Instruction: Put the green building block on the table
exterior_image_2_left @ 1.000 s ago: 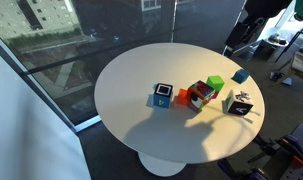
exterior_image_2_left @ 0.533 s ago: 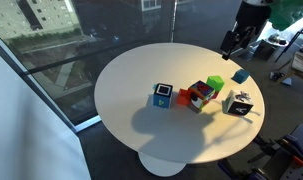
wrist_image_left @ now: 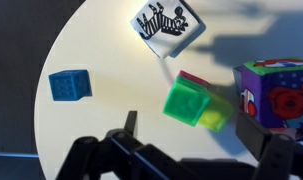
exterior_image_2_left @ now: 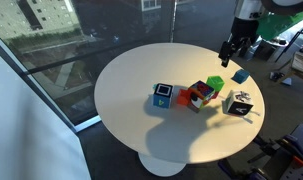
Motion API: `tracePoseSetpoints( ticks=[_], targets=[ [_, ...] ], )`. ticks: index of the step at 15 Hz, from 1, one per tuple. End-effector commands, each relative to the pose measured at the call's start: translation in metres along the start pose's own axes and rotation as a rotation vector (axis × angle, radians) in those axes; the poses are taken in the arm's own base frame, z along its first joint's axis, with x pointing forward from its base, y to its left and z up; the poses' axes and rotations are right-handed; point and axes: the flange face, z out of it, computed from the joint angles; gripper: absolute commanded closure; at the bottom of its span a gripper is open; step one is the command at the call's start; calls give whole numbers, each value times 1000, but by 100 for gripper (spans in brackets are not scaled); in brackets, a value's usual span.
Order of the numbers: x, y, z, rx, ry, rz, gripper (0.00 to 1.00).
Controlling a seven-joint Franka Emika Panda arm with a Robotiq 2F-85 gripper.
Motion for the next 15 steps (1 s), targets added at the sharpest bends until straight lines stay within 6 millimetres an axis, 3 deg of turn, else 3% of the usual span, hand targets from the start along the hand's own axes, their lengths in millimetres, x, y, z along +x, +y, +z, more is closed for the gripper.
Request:
tracePoseSetpoints(
  ticks=[1,7,15],
  targets=[
    [12,13,10,21,-7,19,0],
    [17,26,37,30,14,78,0],
    [21,12,61,73,14,164,0]
  ],
)
